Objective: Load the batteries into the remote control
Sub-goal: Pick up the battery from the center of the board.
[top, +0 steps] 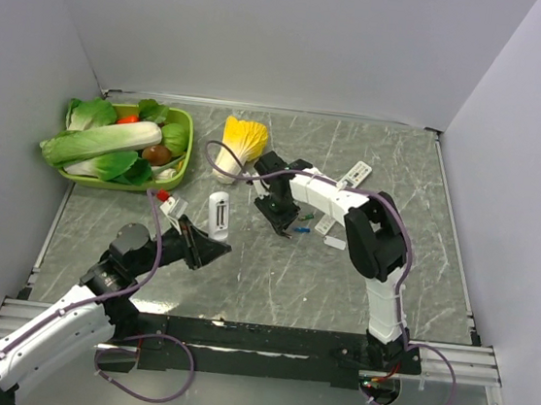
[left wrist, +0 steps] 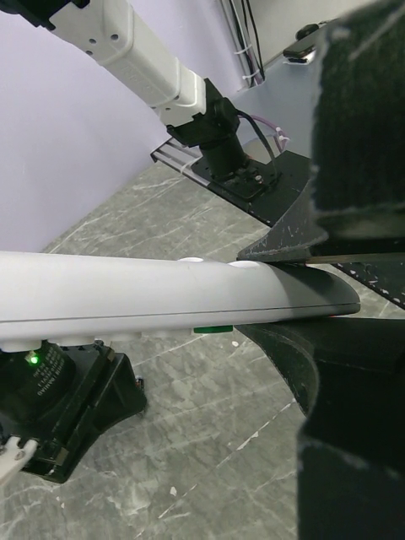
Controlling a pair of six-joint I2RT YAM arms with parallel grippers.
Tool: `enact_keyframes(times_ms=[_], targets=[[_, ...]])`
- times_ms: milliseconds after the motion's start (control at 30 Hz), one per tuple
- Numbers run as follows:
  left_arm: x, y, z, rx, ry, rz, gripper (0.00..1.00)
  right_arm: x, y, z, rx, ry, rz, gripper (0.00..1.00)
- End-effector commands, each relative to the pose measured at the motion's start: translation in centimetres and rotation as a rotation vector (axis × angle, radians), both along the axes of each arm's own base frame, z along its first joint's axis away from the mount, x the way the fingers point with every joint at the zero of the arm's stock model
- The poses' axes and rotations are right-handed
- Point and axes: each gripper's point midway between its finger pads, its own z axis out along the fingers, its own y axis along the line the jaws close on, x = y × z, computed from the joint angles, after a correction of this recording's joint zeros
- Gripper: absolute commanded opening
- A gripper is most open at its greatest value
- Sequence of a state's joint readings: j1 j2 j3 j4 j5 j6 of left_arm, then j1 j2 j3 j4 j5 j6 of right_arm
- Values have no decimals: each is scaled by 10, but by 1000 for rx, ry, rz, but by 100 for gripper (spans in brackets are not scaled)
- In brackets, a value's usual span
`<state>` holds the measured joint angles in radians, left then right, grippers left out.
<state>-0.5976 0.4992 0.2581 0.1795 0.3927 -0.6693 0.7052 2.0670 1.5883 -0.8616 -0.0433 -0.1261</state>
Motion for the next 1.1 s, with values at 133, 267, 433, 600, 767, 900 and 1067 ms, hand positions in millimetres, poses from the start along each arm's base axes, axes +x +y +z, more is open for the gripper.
enact_keyframes(times_ms=[133,267,433,600,767,900,1067], targets=[[4,3,27,-24,-75,20,1,2,1,-10,-55,4,38,35],[4,1,25,-20,-71,12,1,-1,3,-16,-72,11,53,35],[6,-2,24,-17,-68,0,1,-4,1,-24,-103,12,58,27],[6,-2,26,-26,-80,6,1,-5,1,-14,-78,-9,48,12],[11,-2,32,-53,-97,21,1,-7,11,24,27,-57,19,9],[17,-3,41,-90,-112,44,1,-1,24,89,189,-188,-3,4],[27,-5,52,-133,-115,76,1,2,28,174,369,-378,-9,3]])
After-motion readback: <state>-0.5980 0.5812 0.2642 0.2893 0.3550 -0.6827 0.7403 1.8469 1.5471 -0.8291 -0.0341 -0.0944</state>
